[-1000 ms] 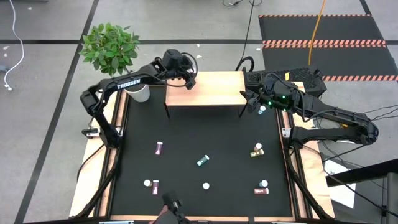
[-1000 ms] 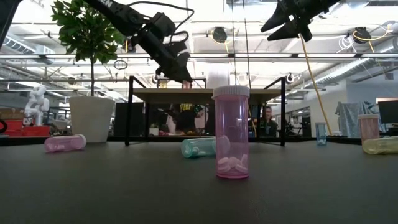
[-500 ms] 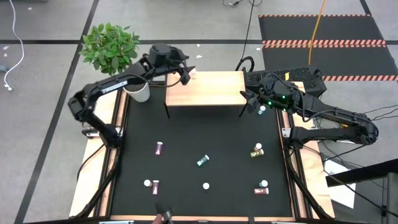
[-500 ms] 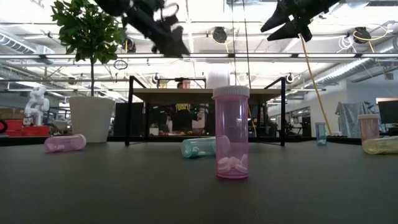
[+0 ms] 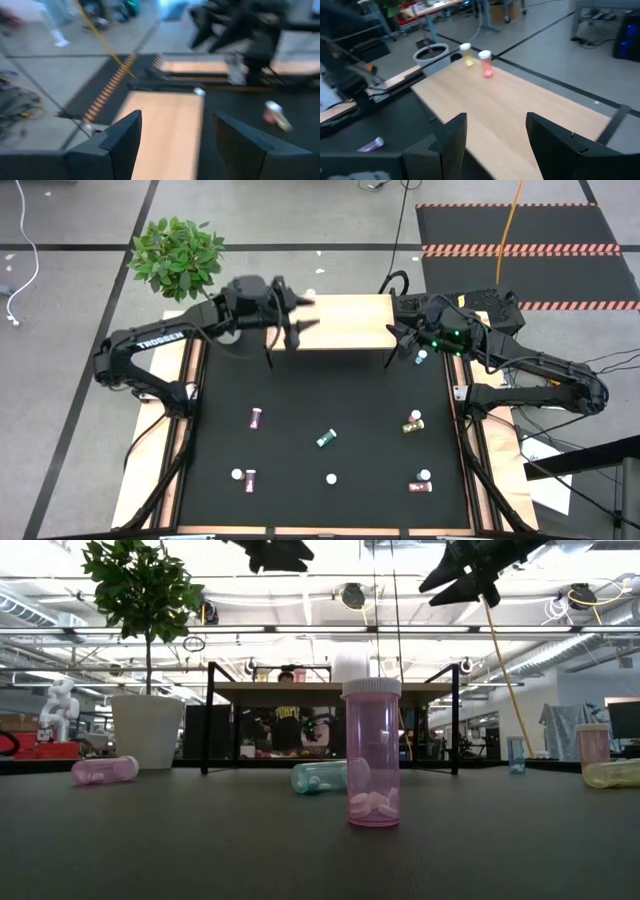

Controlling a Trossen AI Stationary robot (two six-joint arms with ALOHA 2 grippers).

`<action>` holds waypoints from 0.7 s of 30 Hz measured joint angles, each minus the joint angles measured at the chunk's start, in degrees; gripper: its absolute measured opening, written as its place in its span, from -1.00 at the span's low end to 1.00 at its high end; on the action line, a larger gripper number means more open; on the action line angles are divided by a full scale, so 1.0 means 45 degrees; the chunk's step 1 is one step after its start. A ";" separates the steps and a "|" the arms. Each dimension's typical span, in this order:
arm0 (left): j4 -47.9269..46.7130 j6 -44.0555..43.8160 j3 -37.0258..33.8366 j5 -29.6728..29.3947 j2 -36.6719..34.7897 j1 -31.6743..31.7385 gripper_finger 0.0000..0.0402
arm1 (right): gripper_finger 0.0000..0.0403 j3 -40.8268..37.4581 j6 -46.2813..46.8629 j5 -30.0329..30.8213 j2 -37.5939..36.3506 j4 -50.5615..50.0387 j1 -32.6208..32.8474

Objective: Pick and place medicine bottles onto shelf by color
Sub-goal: Put the middle blue pill bottle on the shelf

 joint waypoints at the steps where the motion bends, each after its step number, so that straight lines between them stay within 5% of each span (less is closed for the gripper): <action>1: -0.0309 -0.0051 0.0000 0.0000 0.0000 -0.0296 0.19 | -0.01 0.0000 0.0001 -0.0062 0.0000 -0.0016 0.0004; 11: -0.3285 -0.4294 -0.0005 -0.0595 0.0246 -0.3012 0.20 | -0.01 -0.0005 0.0071 -0.0704 0.0000 -0.0354 0.0617; 15: -0.3423 -0.6758 -0.0029 -0.0811 0.1279 -0.4022 0.20 | -0.01 -0.0020 0.0056 -0.0699 0.0000 -0.0561 0.0975; 21: -0.2746 -0.7368 -0.0008 -0.0570 0.3964 -0.5145 0.20 | -0.01 -0.0573 0.0617 -0.0672 0.0005 -0.0035 0.1335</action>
